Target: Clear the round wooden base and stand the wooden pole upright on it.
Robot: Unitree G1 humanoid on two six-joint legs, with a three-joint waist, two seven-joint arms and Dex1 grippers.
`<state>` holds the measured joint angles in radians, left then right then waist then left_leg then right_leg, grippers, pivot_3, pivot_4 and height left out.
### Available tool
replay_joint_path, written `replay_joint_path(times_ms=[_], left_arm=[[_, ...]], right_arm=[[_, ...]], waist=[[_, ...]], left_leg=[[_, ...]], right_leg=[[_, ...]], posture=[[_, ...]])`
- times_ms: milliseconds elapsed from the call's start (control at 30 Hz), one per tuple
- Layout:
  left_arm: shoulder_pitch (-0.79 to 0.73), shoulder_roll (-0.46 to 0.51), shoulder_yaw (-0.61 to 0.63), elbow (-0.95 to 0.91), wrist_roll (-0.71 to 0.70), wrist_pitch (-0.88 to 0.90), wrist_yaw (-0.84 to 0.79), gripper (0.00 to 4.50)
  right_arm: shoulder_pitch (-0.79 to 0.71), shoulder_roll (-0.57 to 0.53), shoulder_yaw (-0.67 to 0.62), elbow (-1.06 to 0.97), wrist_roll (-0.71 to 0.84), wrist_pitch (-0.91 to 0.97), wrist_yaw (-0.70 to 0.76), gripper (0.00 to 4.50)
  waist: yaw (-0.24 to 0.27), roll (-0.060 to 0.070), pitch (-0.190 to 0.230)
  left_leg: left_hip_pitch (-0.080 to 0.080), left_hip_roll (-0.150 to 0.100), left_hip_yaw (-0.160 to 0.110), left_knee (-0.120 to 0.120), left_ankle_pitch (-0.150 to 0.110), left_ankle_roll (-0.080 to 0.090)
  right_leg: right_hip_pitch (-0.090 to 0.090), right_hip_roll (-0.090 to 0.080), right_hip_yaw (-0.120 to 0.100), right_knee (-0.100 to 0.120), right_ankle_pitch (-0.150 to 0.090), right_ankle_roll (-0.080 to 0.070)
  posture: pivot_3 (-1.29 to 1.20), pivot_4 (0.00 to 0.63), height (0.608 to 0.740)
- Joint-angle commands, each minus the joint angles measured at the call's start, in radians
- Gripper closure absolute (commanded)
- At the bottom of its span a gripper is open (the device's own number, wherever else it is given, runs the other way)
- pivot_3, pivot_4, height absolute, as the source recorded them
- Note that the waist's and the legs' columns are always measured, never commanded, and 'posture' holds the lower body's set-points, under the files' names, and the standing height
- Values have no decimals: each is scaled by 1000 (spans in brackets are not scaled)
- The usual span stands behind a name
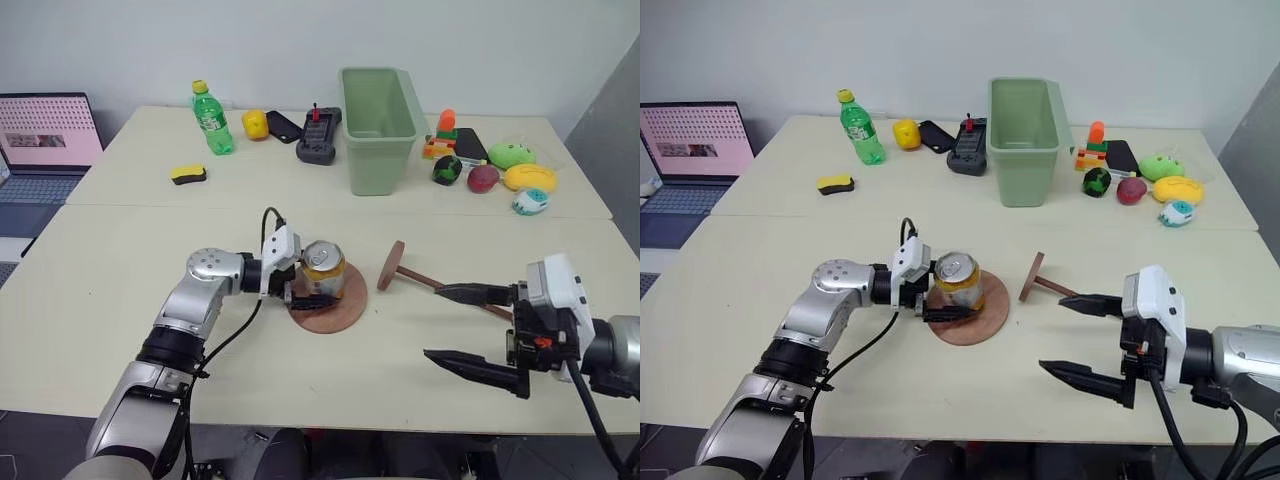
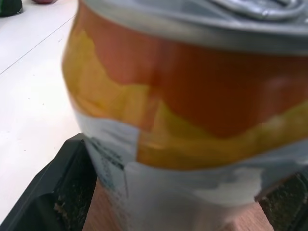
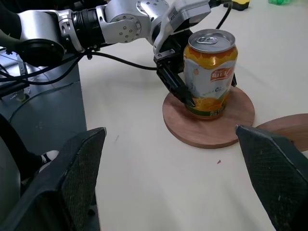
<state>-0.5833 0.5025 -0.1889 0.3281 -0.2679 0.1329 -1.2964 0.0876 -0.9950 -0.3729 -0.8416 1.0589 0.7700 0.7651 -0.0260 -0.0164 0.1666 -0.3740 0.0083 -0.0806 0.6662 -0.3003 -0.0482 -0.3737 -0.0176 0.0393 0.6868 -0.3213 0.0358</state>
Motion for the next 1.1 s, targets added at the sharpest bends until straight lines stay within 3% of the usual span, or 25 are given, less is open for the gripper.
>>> replay_joint_path(times_ms=[33,100,233,467,667,800,1000,1100], left_arm=[[-14,-9,24,-5,-13,-20,-2,728],[-9,-16,34,-7,-33,-2,-2,934],[7,-31,57,-27,-53,9,16,937],[16,-2,221,-46,-86,33,197,938],[72,116,488,106,-13,-68,564,938],[155,153,568,117,-13,-68,659,939],[189,160,636,164,-29,-80,748,942],[188,142,660,189,-66,-58,758,942]], right_arm=[[-4,-6,-12,-29,-1,-22,4,0],[-3,-3,-5,-25,-12,-28,11,0],[-14,-4,13,-6,-36,-40,30,0],[-90,-7,44,21,-41,-52,46,0],[-364,55,249,125,-137,-70,49,0],[-510,103,390,200,-209,-53,77,0],[-643,189,488,280,-263,-78,145,0],[-695,238,523,307,-282,-83,170,0]], waist=[[0,0,0],[0,0,0],[0,0,0],[-3,-1,0],[-17,-3,2],[-23,-4,2],[13,-6,2],[15,-6,2]], left_leg=[[0,0,0,0,0,0],[0,0,0,0,0,0],[0,0,0,0,0,0],[0,1,-3,0,0,0],[2,3,0,-1,0,0],[0,4,-2,-3,0,0],[-22,1,-9,11,2,-4],[-23,0,-10,13,2,-4]], right_leg=[[0,0,0,0,0,0],[0,0,0,0,0,0],[0,0,0,0,0,0],[-1,0,0,1,0,0],[-2,-2,1,2,0,0],[-6,-2,1,1,0,0],[-18,-6,-4,3,0,0],[-18,-6,-4,4,2,1]], posture=[[0,150,740],[0,150,740],[0,150,740],[0,150,740],[0,150,740],[0,150,740],[0,150,740],[0,150,740]])
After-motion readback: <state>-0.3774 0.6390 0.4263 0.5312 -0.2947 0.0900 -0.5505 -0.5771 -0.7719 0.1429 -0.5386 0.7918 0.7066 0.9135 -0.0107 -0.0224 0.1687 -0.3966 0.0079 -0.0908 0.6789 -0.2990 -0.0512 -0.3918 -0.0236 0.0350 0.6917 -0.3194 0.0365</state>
